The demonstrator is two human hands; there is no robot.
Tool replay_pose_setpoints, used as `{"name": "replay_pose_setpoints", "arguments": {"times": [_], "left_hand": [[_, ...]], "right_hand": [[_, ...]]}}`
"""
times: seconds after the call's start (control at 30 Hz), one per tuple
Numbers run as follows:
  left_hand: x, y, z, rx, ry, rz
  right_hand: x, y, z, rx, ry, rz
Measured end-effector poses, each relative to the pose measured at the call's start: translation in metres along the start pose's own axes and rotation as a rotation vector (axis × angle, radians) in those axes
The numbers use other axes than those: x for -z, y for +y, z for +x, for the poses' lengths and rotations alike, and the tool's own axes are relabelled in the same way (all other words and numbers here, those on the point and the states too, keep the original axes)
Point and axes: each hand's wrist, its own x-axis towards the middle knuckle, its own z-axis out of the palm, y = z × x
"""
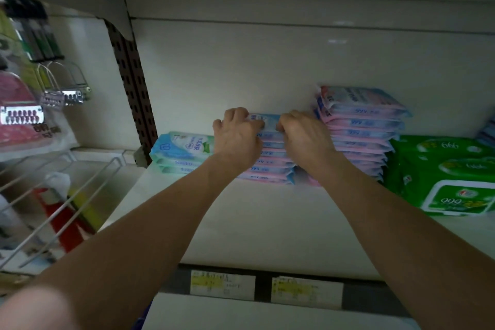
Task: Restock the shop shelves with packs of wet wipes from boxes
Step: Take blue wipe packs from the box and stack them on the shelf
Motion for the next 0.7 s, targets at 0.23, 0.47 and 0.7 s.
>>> {"name": "replay_pose_setpoints", "arguments": {"times": [0.23, 0.47, 0.7], "left_hand": [[-0.011, -0.001, -0.003, -0.032, -0.189, 0.246], [-0.022, -0.016, 0.002, -0.032, -0.152, 0.335], [-0.014, -0.021, 0.002, -0.065, -0.123, 0.339]], "right_hand": [[-0.003, -0.012, -0.007, 0.023, -0.009, -0.111], [-0.024, -0.012, -0.015, 0.057, -0.184, -0.174], [-0.012, -0.016, -0.019, 0.112, 0.006, -0.136]]}}
